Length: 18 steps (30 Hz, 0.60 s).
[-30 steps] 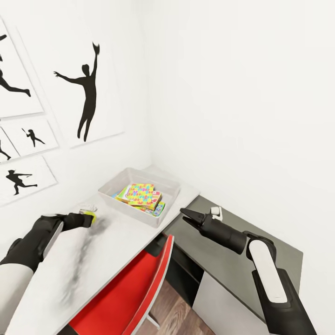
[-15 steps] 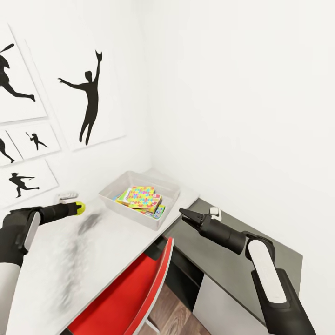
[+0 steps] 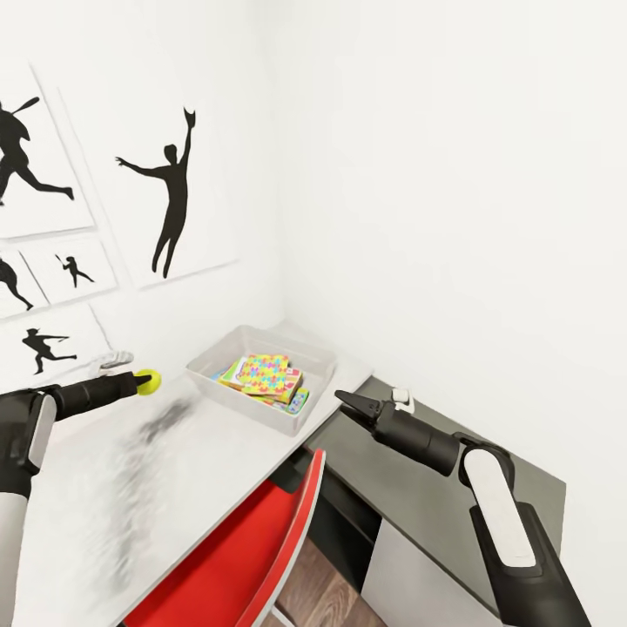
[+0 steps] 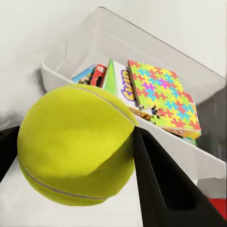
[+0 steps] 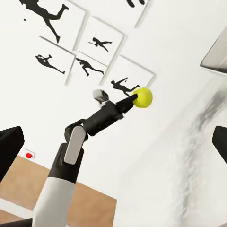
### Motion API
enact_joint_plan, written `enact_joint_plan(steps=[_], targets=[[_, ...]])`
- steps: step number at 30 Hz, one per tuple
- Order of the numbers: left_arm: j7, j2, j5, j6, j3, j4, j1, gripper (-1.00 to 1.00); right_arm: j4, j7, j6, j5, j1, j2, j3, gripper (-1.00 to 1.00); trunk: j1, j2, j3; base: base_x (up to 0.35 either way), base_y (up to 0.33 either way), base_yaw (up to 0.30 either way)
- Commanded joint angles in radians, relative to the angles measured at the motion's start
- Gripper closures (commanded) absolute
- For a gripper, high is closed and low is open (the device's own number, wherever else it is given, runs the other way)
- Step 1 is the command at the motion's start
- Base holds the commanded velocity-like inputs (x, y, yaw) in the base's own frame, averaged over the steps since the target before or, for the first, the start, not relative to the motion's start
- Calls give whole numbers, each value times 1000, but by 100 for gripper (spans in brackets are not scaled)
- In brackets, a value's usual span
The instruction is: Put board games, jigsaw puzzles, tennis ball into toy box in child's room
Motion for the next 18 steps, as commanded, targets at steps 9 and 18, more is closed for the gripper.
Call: enact_joint_plan(steps=[9, 18], targets=[[0, -34, 44, 62, 25, -34, -26, 100, 0, 9, 6, 8, -1, 1, -2, -100, 1, -2, 13, 0, 0, 0], [53, -131, 67, 65, 18, -38, -97, 100, 0, 14, 9, 8, -1, 0, -4, -100, 1, -2, 28, 0, 0, 0]])
